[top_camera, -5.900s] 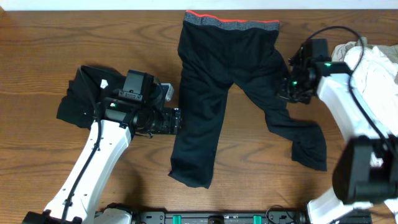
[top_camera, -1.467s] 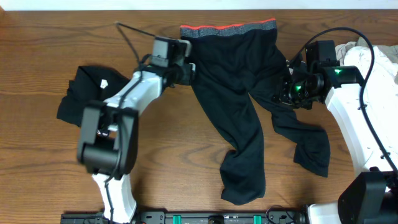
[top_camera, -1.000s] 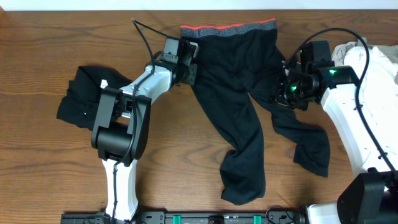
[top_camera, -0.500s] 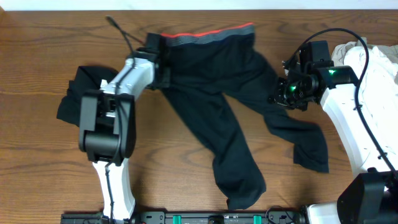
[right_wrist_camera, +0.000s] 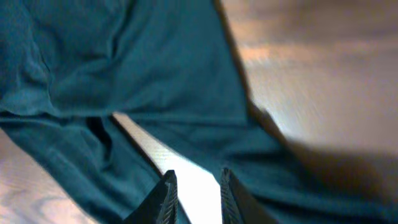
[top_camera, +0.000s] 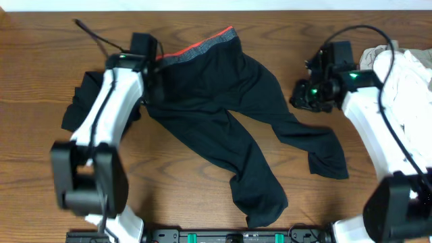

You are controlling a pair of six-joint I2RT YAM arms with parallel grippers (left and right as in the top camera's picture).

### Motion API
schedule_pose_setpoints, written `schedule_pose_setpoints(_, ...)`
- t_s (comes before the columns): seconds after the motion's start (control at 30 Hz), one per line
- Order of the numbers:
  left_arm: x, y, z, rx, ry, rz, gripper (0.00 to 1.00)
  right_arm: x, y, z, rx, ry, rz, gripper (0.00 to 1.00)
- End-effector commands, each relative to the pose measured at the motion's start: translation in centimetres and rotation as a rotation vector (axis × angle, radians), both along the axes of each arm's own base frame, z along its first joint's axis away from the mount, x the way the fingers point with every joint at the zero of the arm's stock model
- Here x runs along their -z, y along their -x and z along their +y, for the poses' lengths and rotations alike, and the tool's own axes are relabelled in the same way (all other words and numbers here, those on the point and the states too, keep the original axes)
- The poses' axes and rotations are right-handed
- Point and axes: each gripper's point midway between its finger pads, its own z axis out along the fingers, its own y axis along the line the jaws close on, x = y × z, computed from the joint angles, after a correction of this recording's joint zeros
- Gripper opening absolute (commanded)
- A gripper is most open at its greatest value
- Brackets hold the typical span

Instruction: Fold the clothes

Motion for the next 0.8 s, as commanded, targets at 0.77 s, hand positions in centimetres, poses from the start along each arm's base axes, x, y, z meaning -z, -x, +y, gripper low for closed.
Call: schedule_pose_setpoints(0.77, 9.6, -10.5, -9.7, 0.461, 0.275, -0.217, 0.31, 0.8, -2.0, 1.7, -0.155, -0.008, -0.092, 0.19)
